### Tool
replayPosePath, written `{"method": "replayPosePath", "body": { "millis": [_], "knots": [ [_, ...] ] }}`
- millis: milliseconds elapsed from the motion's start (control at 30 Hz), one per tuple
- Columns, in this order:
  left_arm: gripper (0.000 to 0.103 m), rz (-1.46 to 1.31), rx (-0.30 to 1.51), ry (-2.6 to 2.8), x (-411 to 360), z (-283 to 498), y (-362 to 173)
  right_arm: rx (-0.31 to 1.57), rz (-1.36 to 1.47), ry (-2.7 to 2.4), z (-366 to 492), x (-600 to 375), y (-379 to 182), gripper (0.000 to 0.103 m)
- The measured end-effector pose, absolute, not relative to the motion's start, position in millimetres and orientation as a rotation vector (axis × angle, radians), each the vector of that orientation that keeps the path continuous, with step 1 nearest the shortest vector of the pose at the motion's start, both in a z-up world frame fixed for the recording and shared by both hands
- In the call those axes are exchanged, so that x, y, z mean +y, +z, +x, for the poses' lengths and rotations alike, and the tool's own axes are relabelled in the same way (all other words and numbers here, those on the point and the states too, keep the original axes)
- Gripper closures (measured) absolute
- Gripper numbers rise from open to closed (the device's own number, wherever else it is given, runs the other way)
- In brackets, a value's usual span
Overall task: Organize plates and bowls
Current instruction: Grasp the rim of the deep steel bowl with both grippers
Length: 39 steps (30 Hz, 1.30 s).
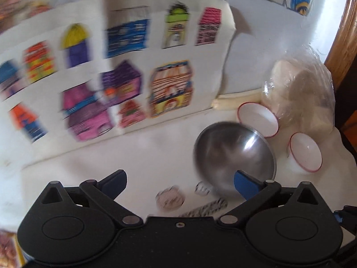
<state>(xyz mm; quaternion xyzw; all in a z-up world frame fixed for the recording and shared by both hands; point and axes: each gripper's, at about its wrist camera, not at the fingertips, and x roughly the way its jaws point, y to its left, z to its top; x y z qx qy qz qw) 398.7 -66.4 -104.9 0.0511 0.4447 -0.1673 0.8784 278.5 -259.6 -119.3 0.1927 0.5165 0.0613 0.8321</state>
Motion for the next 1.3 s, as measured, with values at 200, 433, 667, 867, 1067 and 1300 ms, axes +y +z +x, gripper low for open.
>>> {"method": "replayPosePath", "body": {
  "millis": [200,433,667,867,1067,1300],
  "knots": [
    [0.001,0.118,1.005,-0.406,-96,451,-121,1.056,0.475,0.103,301,-288,-129,0.000],
    [0.002,0.130,1.085,-0.436,-107,475,-135,1.031,0.551,0.078,335,-302,-142,0.008],
    [0.019,0.174,1.096,-0.425,-111,474,-140,1.042,0.517,0.074,353,-298,-153,0.033],
    [0.070,0.110,1.134,-0.449,-107,474,-147,1.068,0.509,0.066,359,-297,-161,0.061],
    [0.096,0.073,1.143,-0.406,-101,465,-147,1.069,0.517,0.066,361,-298,-160,0.076],
    [0.097,0.011,1.159,-0.393,-95,424,-133,1.101,0.514,0.059,351,-309,-154,0.087]
  ]
}}
